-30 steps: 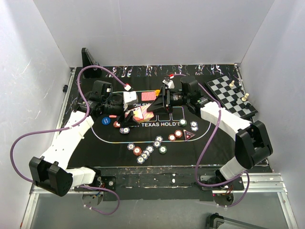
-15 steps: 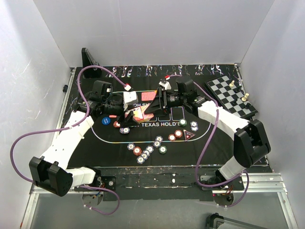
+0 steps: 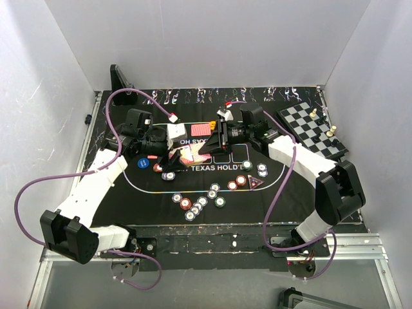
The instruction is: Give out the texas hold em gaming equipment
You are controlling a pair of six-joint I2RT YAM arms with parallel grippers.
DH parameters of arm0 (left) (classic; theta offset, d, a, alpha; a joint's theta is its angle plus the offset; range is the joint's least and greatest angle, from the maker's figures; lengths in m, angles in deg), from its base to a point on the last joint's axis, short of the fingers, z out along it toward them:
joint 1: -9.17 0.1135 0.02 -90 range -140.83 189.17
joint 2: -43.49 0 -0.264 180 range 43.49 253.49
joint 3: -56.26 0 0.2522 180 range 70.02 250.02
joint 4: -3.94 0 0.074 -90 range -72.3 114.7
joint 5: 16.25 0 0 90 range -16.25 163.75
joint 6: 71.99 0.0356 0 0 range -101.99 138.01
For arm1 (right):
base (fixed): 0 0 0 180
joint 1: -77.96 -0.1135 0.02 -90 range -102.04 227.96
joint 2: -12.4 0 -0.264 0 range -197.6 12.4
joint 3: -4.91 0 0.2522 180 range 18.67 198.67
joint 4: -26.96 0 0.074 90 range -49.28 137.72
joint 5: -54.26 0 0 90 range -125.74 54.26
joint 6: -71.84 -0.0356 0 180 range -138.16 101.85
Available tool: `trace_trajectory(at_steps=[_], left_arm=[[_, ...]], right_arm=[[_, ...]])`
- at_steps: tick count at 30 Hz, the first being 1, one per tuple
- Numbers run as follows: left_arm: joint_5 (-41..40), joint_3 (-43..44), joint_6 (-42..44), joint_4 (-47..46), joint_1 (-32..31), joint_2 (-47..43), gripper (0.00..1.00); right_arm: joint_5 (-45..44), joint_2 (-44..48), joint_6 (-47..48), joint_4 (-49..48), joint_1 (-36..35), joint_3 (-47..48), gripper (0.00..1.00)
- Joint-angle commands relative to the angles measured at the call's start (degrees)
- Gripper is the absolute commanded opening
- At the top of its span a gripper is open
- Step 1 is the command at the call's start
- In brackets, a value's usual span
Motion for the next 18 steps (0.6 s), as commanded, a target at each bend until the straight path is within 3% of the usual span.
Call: trace_trajectory(at_steps=[1, 13, 18], left_arm=[[3.9, 1.5, -1.4, -3.0, -0.2, -1.4, 0.00], [5.1, 0.7, -4.0, -5.1, -0.1, -1.9, 0.00], [5.1, 0.8, -4.2, -5.0, -0.1, -1.9, 0.00]], right_arm=[[-0.8, 3.1, 1.1, -0.6, 1.6, -1.4, 0.34], [-0.6, 6.1, 2.2, 0.1, 5.1, -3.6, 0.31], [-0.3, 7.0, 2.6, 2.1, 6.9, -3.7, 0.23]])
